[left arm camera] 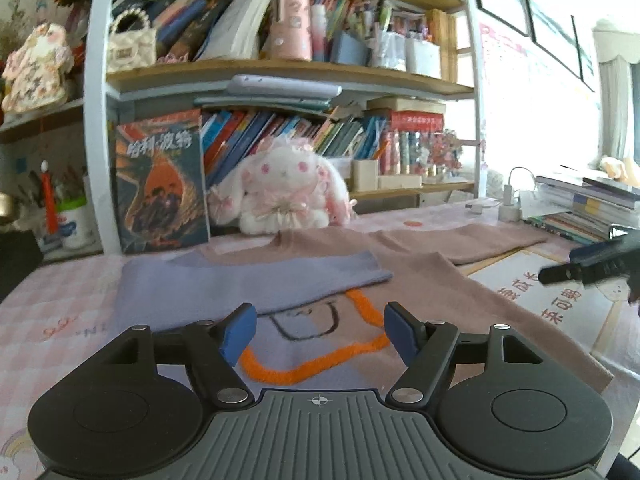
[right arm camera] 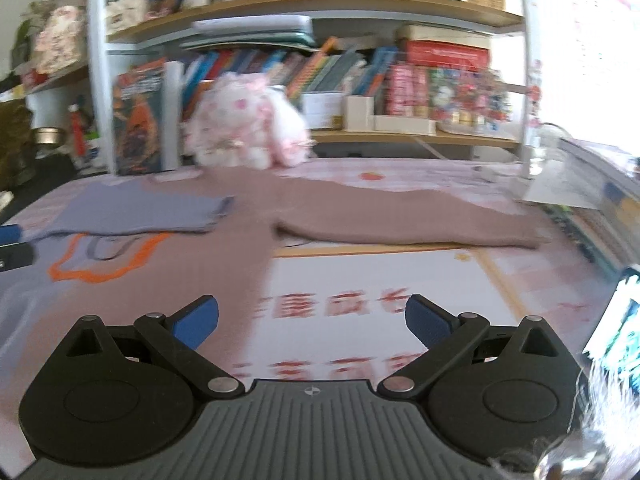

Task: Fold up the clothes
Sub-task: 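Move the right gripper to the pink sleeve cuff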

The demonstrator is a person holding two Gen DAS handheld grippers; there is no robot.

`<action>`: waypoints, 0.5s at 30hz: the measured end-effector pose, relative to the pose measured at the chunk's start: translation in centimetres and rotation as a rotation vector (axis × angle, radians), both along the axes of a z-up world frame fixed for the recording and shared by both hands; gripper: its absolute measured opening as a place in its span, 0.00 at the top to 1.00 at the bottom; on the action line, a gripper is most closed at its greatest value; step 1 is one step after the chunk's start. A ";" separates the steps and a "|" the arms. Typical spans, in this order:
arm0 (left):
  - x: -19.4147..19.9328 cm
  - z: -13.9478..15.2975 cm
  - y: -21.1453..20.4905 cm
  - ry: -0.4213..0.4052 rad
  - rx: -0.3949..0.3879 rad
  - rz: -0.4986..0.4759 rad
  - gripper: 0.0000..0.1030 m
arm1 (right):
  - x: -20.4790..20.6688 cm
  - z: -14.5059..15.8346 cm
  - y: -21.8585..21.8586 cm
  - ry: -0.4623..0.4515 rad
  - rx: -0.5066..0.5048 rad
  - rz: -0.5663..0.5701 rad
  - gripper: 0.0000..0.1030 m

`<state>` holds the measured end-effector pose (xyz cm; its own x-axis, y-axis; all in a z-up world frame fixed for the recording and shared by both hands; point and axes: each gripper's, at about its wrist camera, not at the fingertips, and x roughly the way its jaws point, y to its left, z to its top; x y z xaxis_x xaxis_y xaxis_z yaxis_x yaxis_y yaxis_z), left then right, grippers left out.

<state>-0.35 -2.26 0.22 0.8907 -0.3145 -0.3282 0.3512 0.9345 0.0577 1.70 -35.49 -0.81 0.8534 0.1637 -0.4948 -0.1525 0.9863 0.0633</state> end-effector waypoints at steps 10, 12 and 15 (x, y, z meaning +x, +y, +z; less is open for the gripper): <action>0.9 -0.6 -1.3 0.046 0.055 -0.034 0.22 | 7.8 1.0 -7.4 0.084 0.182 -0.143 0.02; 1.2 -0.7 -1.2 0.066 0.049 -0.025 0.22 | 9.8 1.0 -8.9 0.125 0.223 -0.205 0.02; 1.6 -0.8 -0.7 0.089 0.024 -0.007 0.22 | 12.1 0.6 -10.3 0.184 0.230 -0.314 0.04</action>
<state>1.23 -2.95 -0.55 0.8552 -0.3122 -0.4136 0.3629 0.9306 0.0480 13.81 -45.84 -0.16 0.7805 0.0338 -0.6242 0.1870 0.9402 0.2847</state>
